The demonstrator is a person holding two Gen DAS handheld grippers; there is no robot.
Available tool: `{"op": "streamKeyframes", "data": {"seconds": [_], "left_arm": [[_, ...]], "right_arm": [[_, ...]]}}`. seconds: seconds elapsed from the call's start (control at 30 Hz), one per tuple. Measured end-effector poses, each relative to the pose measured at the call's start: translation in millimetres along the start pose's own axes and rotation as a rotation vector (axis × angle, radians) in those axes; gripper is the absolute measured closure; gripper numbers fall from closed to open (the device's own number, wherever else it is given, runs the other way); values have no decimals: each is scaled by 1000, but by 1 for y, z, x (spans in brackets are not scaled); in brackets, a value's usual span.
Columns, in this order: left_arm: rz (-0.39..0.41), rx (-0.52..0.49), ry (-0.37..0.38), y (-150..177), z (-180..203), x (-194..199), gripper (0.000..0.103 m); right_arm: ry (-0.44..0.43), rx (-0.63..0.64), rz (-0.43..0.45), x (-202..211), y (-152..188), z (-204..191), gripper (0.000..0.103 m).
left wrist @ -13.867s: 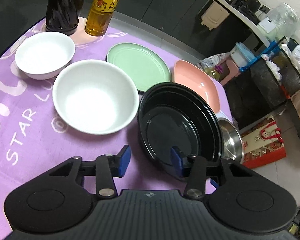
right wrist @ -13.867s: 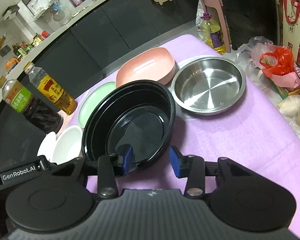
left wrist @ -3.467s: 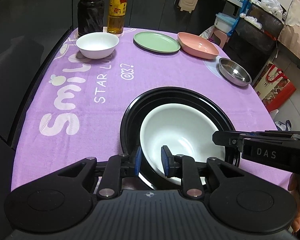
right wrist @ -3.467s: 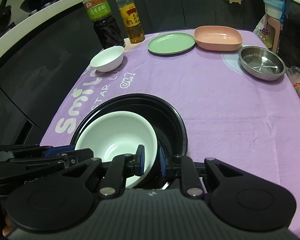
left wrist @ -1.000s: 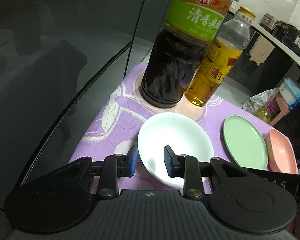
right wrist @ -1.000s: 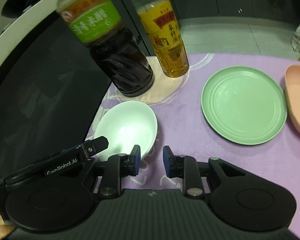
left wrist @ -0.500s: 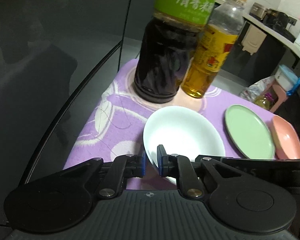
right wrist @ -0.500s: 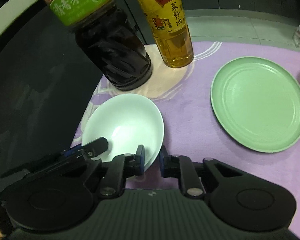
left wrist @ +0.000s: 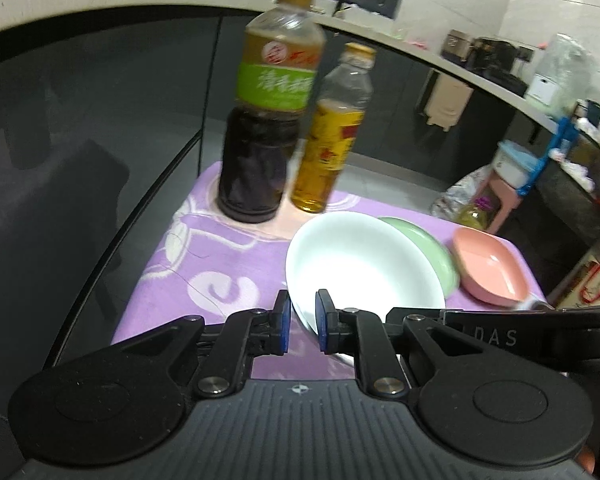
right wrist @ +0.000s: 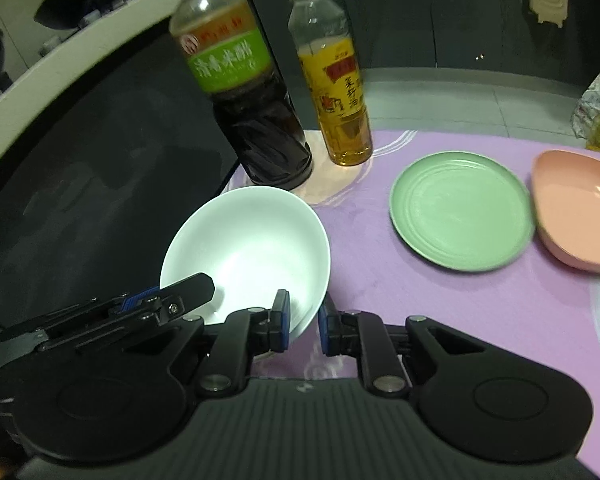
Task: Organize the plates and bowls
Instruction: 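Lift the small white bowl and carry it toward the stacked bowls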
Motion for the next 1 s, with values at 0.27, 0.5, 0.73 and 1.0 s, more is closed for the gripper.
{"op": "streamKeyframes", "data": {"seconds": [0.27, 0.5, 0.73, 1.0], "left_arm": [[25, -65, 49, 23, 31, 49, 90], [35, -107, 96, 46, 50, 87, 90], [20, -152, 121, 73, 64, 112, 90], [-12, -175, 132, 101, 70, 124, 90]], "right_arm": [[16, -24, 47, 51, 35, -4, 88], [28, -43, 86, 93, 67, -19, 87], [29, -68, 91, 115, 101, -19, 86], [30, -95, 78, 127, 134, -16, 84]]}}
Point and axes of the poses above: each gripper's, at about its wrist camera, not at the fingertips, and x roughly against the way its jaws point, z to its right, y to its underside, the point moved 5 cm from there along -x, roughly the way its jaws point
